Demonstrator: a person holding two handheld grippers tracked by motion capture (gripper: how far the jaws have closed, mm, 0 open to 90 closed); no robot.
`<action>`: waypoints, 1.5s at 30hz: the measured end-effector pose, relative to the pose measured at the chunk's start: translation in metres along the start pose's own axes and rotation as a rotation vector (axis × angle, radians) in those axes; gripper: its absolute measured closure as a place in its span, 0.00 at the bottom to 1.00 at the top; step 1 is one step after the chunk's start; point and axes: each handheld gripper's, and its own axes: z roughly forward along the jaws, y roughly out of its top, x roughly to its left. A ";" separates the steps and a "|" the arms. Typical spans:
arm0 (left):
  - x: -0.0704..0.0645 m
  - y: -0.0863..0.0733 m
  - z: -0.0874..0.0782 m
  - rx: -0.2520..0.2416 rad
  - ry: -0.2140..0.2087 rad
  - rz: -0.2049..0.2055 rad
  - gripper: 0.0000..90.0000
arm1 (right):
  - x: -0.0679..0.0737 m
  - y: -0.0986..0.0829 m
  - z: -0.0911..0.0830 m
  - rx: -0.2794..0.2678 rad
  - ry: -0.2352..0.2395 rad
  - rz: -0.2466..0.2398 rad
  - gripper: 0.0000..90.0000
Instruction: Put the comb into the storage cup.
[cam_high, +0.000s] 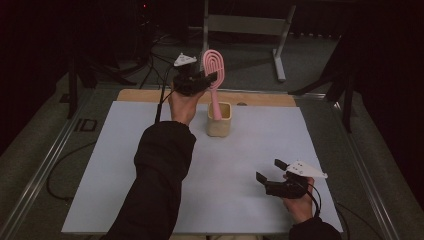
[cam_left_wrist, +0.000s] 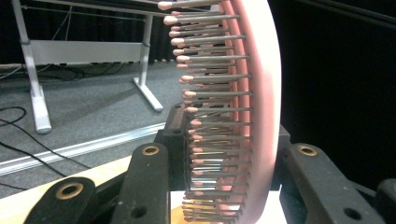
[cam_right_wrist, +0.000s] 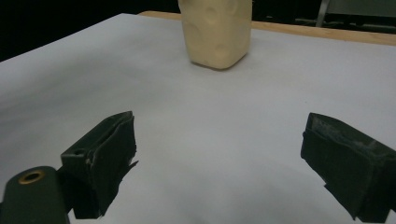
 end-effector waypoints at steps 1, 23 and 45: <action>0.000 0.000 0.000 -0.003 0.002 0.000 0.72 | 0.000 0.000 0.000 -0.001 0.000 0.000 0.11; 0.003 -0.008 0.016 -0.012 0.056 -0.020 0.72 | 0.000 0.001 -0.003 -0.011 0.000 0.004 0.11; 0.000 -0.013 0.022 -0.030 0.090 -0.017 0.72 | -0.001 0.001 -0.003 -0.017 -0.001 0.008 0.11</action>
